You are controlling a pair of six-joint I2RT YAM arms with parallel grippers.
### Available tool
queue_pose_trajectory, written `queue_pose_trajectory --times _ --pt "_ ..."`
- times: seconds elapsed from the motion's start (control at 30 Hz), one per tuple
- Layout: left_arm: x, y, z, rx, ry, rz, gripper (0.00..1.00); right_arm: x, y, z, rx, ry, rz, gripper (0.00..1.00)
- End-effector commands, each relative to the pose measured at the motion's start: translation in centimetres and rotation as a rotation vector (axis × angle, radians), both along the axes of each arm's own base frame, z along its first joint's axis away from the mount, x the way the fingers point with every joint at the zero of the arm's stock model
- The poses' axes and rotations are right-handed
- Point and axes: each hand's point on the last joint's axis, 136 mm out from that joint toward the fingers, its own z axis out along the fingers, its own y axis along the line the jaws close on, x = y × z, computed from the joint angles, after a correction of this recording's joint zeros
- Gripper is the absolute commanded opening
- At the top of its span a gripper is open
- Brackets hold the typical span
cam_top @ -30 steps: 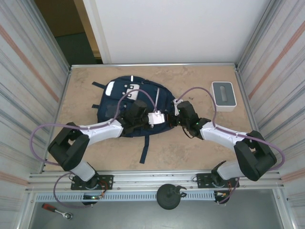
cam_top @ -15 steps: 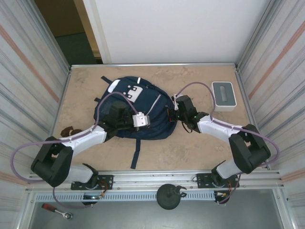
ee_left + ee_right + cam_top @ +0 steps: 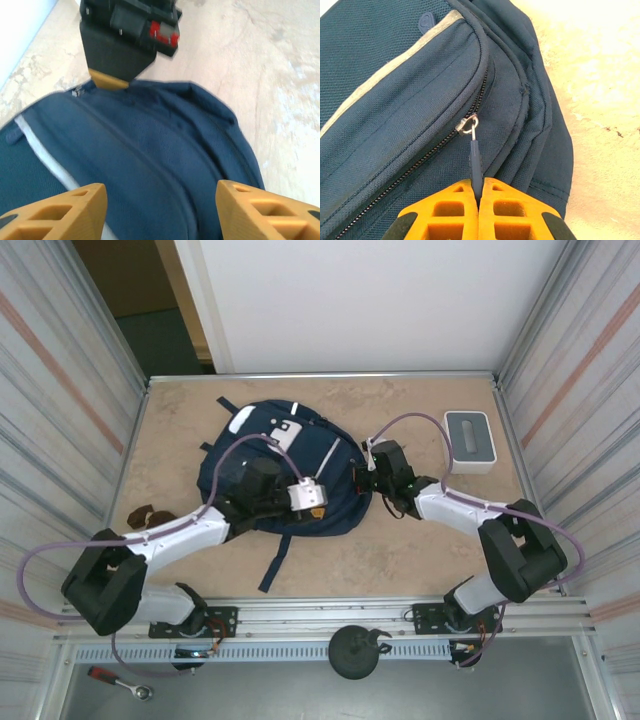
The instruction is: Pack the student bag
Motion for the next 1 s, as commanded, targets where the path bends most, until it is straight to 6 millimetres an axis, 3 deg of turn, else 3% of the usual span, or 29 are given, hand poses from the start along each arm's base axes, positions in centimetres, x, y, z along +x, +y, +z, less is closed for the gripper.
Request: queue_pose_trajectory --times 0.0,0.23,0.4,0.47,0.53,0.57,0.67,0.8,0.97 --pt "2.9 -0.9 1.5 -0.011 -0.030 0.218 0.61 0.1 -0.5 1.3 0.017 -0.047 -0.034 0.00" --pt "5.9 -2.5 -0.5 0.047 -0.048 0.372 0.62 -0.2 -0.1 1.1 0.028 -0.044 -0.025 0.00" --pt "6.8 -3.1 -1.8 0.078 -0.061 0.376 0.38 -0.3 -0.3 0.7 0.027 -0.039 -0.029 0.00" --pt "6.9 -3.0 -2.0 0.084 -0.065 0.374 0.22 -0.3 -0.6 0.5 0.021 -0.038 -0.041 0.00" --pt "6.5 -2.8 -1.9 0.079 -0.071 0.349 0.04 -0.1 -1.3 0.3 0.005 -0.036 -0.063 0.00" --pt "6.2 -2.7 -1.6 0.065 -0.079 0.319 0.00 0.1 -1.8 0.1 -0.010 -0.033 -0.080 0.00" --pt "4.4 -2.2 -0.4 -0.004 -0.103 0.187 0.00 0.6 -3.3 -0.3 -0.046 -0.009 -0.146 0.00" --pt "2.4 -0.1 2.1 -0.160 -0.066 0.031 0.00 0.8 -4.8 -0.6 -0.065 0.001 -0.214 0.00" --pt "0.1 1.7 3.7 -0.248 -0.027 -0.164 0.00 1.2 -5.2 0.3 -0.059 -0.020 -0.226 0.00"
